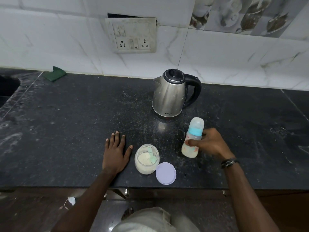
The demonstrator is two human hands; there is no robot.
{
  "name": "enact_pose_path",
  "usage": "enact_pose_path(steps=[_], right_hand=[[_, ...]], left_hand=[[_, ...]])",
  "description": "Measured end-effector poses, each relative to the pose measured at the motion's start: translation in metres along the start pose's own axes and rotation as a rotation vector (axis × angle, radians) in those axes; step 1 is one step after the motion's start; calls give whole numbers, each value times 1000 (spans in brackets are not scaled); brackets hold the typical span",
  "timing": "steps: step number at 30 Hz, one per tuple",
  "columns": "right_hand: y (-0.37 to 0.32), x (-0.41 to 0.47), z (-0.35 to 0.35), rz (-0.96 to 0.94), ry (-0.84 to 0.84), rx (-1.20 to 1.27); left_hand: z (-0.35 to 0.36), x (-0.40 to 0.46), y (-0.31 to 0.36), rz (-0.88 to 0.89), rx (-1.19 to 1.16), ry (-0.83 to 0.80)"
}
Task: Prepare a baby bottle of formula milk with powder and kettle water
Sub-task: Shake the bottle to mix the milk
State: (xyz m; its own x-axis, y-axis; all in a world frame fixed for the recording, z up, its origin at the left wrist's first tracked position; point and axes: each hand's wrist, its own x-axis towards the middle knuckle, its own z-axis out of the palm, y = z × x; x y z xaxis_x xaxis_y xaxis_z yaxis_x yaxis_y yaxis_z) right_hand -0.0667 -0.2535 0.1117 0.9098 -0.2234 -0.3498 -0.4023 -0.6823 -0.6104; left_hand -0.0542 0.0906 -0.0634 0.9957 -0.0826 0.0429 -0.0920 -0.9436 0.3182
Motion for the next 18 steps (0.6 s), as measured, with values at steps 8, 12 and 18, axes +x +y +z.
enact_pose_path(steps=[8, 12, 18], right_hand=[[-2, 1, -5, 6, -31, 6], [-1, 0, -6, 51, 23, -169], [2, 2, -6, -47, -94, 183]], left_hand=[[1, 0, -1, -2, 6, 6], [1, 0, -1, -1, 2, 6], [2, 0, -1, -2, -2, 9]])
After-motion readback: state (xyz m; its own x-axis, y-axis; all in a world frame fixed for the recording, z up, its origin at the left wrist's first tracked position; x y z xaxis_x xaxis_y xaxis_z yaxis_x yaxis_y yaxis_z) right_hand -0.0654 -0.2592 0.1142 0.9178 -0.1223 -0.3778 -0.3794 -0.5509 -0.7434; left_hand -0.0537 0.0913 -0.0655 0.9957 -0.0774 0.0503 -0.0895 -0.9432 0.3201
